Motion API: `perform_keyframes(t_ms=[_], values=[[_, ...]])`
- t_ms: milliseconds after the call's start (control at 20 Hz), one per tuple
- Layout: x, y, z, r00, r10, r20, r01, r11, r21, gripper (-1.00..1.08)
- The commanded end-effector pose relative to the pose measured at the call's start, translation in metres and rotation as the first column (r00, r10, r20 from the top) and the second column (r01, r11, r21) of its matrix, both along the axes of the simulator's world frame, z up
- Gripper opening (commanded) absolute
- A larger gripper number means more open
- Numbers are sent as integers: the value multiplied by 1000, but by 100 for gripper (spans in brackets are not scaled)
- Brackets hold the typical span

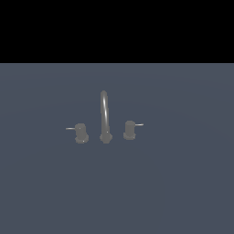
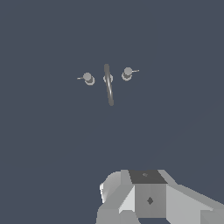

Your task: Turn on the faucet by rotating a designated handle.

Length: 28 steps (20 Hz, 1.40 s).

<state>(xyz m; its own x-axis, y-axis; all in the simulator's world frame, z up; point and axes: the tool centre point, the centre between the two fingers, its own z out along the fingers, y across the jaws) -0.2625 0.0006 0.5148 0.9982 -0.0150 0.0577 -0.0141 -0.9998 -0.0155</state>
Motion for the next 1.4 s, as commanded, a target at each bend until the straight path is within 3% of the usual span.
perform_keyframes(t_ms=[0,800,1350], values=[[0,0,0,1000,0,0,0,1000,0,-100],[11,29,-41,991,-133,-6,133,991,2,-100],[36,75,-110,938,-347,-16,347,938,5,-100]])
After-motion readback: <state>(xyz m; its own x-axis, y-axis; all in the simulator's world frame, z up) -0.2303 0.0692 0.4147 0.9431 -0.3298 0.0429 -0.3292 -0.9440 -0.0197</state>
